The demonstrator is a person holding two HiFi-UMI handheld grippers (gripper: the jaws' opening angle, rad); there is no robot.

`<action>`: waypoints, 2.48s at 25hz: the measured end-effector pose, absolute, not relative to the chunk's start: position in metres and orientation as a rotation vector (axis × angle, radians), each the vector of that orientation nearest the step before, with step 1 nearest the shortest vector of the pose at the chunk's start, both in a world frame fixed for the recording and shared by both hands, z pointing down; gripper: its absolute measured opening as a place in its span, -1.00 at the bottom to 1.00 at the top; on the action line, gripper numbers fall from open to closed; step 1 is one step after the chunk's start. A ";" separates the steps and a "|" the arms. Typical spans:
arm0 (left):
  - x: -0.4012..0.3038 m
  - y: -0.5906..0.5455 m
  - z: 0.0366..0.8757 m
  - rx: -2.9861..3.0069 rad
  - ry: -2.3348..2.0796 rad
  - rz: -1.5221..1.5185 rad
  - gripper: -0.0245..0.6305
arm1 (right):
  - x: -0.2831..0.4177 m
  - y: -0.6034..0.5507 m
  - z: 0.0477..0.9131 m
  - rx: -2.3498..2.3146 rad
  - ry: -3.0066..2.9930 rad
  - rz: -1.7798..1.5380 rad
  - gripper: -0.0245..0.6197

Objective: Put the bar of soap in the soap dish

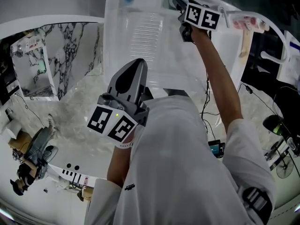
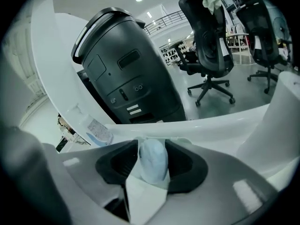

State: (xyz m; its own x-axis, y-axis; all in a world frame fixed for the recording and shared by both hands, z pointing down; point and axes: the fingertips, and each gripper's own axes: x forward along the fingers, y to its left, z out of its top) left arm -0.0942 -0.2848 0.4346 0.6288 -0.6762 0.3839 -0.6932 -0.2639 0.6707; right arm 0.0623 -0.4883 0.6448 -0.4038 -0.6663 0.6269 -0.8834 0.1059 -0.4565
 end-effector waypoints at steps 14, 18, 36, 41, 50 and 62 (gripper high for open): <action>-0.084 -0.272 0.428 1.992 -1.087 0.016 -0.90 | 0.072 -0.485 0.609 1.670 -2.151 0.949 -0.18; -0.078 -0.267 0.421 2.010 -1.084 0.008 -0.90 | 0.062 -0.473 0.591 1.638 -2.223 0.923 -0.18; -0.060 -0.221 0.389 2.062 -1.154 -0.055 -0.90 | 0.045 -0.367 0.474 1.385 -2.516 0.689 -0.18; -0.062 -0.211 0.378 2.084 -1.193 -0.082 -0.90 | 0.043 -0.340 0.440 1.325 -2.574 0.566 -0.18; -0.066 -0.198 0.363 2.100 -1.250 -0.120 -0.90 | 0.048 -0.295 0.389 1.276 -2.666 0.487 -0.18; -0.081 -0.191 0.355 2.152 -1.344 -0.096 -0.90 | 0.071 -0.254 0.353 1.273 -2.714 0.372 -0.63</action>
State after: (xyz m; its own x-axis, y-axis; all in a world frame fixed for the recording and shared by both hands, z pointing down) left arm -0.0807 -0.1909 0.3547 0.4866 -0.8396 0.2415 -0.7968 -0.3131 0.5167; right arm 0.0709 -0.2543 0.3532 -0.6388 -0.7397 0.2117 -0.7694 0.6159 -0.1696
